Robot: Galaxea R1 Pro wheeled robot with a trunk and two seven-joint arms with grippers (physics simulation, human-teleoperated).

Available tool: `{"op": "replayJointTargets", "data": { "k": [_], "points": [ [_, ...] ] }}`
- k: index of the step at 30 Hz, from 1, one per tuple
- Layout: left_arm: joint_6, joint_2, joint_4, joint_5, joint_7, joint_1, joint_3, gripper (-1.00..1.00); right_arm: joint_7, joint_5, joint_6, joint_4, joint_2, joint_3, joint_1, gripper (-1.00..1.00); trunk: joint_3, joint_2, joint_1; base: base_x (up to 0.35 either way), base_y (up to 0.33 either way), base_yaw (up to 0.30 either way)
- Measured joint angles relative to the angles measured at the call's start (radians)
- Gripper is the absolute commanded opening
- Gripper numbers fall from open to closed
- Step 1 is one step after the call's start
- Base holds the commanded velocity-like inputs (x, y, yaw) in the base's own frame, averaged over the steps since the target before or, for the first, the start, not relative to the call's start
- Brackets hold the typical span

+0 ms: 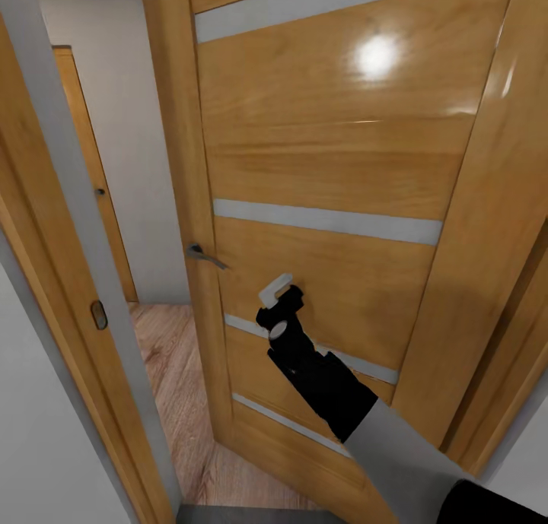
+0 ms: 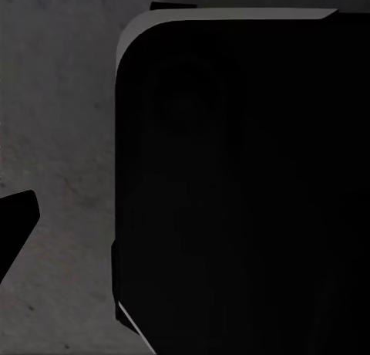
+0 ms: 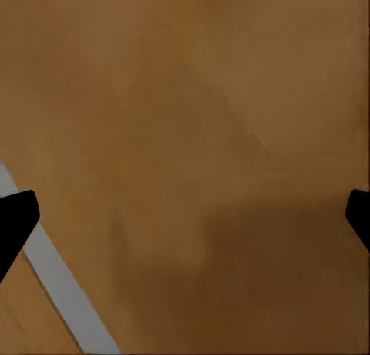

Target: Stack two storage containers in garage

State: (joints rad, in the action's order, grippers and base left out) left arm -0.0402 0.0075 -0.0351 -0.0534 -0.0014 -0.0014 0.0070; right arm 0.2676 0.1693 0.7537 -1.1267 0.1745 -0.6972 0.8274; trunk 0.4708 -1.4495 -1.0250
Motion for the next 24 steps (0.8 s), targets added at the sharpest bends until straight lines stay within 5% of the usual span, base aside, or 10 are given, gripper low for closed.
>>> {"op": "replayJointTargets", "data": {
  "k": [9,13,17,24],
  "points": [
    [0.000,-0.001,0.000,0.000,0.000,0.000,-0.001,1.00,0.028,-0.161,-0.008,0.255,0.000,-0.002,0.186,1.00,0.000,0.000,0.000,0.000,0.000,0.000],
    [0.000,-0.001,0.000,0.000,0.000,0.000,-0.001,1.00,0.068,-0.227,-0.007,0.297,0.000,-0.002,0.229,1.00,0.000,0.000,0.000,0.000,0.000,0.000],
    [0.000,-0.001,0.000,0.000,0.000,0.000,-0.001,1.00,0.079,-0.241,-0.007,0.309,0.000,-0.002,0.240,1.00,0.000,0.000,0.000,0.000,0.000,0.000],
    [0.000,-0.001,0.000,0.000,0.000,0.000,-0.001,1.00,0.083,-0.275,-0.033,0.464,0.000,0.001,0.343,1.00,0.000,0.000,0.000,0.000,0.000,0.000]
  ]
}}
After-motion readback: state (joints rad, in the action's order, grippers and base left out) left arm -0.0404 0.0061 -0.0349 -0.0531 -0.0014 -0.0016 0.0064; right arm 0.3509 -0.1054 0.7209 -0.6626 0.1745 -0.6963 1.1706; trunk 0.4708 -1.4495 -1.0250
